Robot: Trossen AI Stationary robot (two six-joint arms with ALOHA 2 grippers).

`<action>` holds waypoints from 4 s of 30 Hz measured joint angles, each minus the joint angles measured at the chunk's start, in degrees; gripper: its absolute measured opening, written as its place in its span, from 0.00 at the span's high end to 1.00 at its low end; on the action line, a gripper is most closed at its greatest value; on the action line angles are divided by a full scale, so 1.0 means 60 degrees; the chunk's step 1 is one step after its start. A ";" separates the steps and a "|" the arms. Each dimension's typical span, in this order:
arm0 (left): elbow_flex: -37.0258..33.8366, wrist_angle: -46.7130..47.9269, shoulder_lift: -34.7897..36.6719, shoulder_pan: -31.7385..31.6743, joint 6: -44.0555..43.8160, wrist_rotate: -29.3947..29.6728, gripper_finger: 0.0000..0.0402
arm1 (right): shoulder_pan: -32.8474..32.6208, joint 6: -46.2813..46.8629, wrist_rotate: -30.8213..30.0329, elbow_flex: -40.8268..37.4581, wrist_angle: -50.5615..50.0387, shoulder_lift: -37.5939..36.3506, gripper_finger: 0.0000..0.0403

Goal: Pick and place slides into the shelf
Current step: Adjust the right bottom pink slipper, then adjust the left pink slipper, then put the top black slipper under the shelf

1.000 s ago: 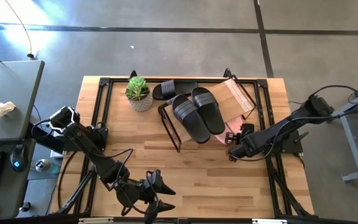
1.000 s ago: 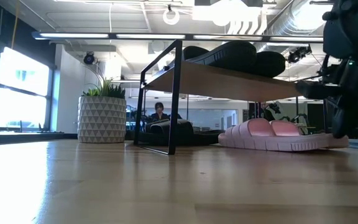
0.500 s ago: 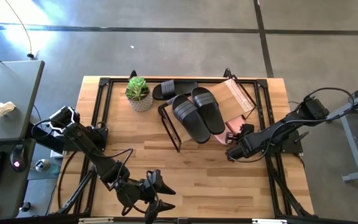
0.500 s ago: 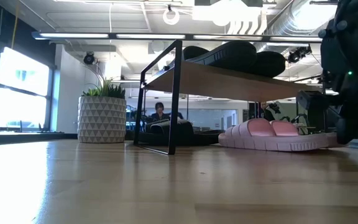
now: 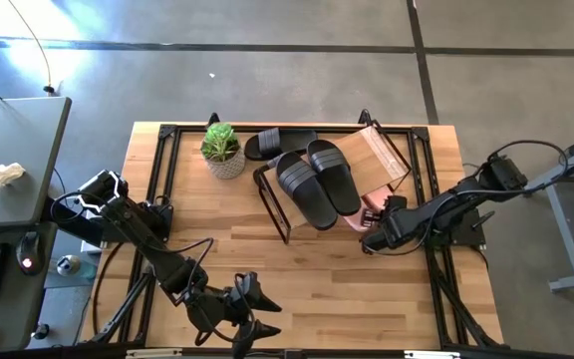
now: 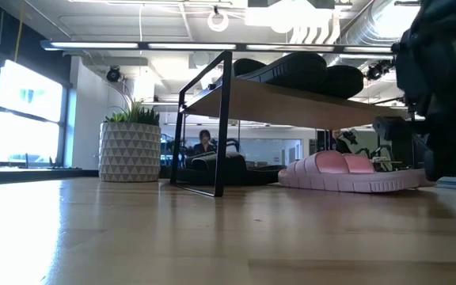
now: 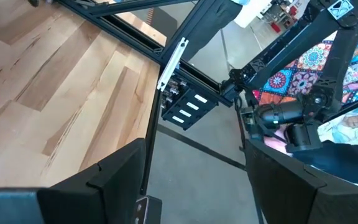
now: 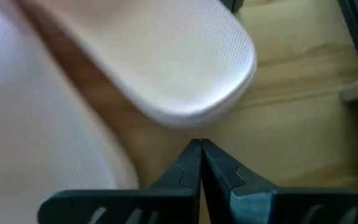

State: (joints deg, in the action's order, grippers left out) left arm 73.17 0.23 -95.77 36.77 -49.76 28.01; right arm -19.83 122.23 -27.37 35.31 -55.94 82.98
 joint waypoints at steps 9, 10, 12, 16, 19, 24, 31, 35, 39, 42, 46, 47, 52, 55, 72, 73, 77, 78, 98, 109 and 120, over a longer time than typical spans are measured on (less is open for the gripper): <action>0.0000 0.0107 0.0000 -0.0001 -0.0002 -0.0062 0.35 | -0.1599 0.0005 -0.0201 0.1876 -0.2161 -0.0007 1.00; 0.0000 0.0148 0.0000 0.0000 -0.0002 -0.0064 0.35 | -0.1775 -0.0234 -0.0207 0.2065 -0.1880 -0.0011 1.00; 0.0000 0.0242 0.0000 0.0000 -0.0002 -0.0069 0.35 | -0.2050 -0.0888 -0.0358 0.2134 -0.0577 -0.0013 1.00; 0.0000 0.0310 0.0000 0.0000 -0.0003 -0.0087 0.35 | -0.1979 -0.1907 -0.0541 0.1247 0.2570 0.0267 1.00; 0.0000 0.0361 0.0000 0.0000 -0.0002 -0.0088 0.35 | -0.1765 -0.1934 -0.0817 0.0737 0.3611 0.0478 1.00; 0.0000 0.0434 0.0000 -0.0003 -0.0004 -0.0091 0.35 | -0.1265 -0.2307 -0.0591 0.0637 0.3814 0.0739 1.00; 0.0000 0.0474 0.0000 0.0000 -0.0045 -0.0088 0.35 | -0.0699 -0.2413 -0.0855 0.0637 0.4213 0.1108 1.00; 0.0000 0.0503 0.0000 0.0000 -0.0127 -0.0080 0.35 | -0.0418 -0.2448 -0.1087 0.0637 0.4195 0.1118 1.00; 0.0000 0.0538 0.0000 0.0000 -0.0182 -0.0012 0.35 | -0.0174 -0.2651 -0.1115 0.0637 0.4321 0.1118 1.00; 0.0000 0.0540 0.0000 0.0000 -0.0185 0.0205 0.35 | -0.0066 -0.3007 -0.1120 0.0637 0.4542 0.1118 1.00; 0.0000 0.0550 0.0000 -0.0004 -0.0260 0.0491 0.35 | -0.0180 -0.3322 -0.0993 0.0644 0.4906 0.1112 1.00; 0.0000 0.0564 0.0000 0.0000 -0.0267 0.0566 0.35 | -0.0273 -0.3441 -0.0891 0.0691 0.4895 0.1111 1.00; -0.0007 0.0716 0.0258 -0.0052 -0.0246 0.0667 0.35 | -0.1025 -0.3579 -0.0972 0.1269 0.4612 0.1111 1.00; -0.0007 0.1005 0.0735 -0.0138 -0.0079 0.0739 0.35 | -0.1580 -0.3832 -0.1386 0.1829 0.4361 0.1107 1.00; 0.0000 0.4379 0.4552 -0.3316 0.1266 0.0861 0.35 | -0.3977 -0.4470 -0.2603 0.5143 0.2336 0.1100 1.00; 0.0000 0.4550 0.4690 -0.3902 0.1306 0.0527 0.35 | -0.3996 -0.4579 -0.2590 0.5246 0.2324 0.1100 1.00; 0.0000 0.4540 0.4947 -0.6630 0.2018 -0.1079 0.35 | -0.3847 -0.4952 -0.2215 0.5380 0.2342 0.1100 1.00; 0.0000 0.4522 0.4947 -0.7353 0.2136 -0.1636 0.35 | -0.3758 -0.5040 -0.2056 0.5380 0.2343 0.1100 1.00; 0.0007 0.2792 0.0908 -1.5142 0.2006 -0.8033 0.35 | -0.0295 -1.6696 0.2023 0.5380 0.4715 -0.1684 1.00; 0.0012 0.3133 -0.0708 -1.5949 0.2274 -0.7709 0.35 | 0.1897 -1.7352 0.3112 0.5380 0.5475 -0.4094 1.00; 0.0011 0.3384 -0.1898 -1.6071 0.2535 -0.8340 0.35 | 0.3364 -1.7012 0.4126 0.5380 0.5356 -0.4583 1.00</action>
State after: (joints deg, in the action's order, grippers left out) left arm 73.23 20.53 -107.15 -59.65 -34.55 -22.03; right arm 0.36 20.15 -2.62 67.59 -23.80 55.48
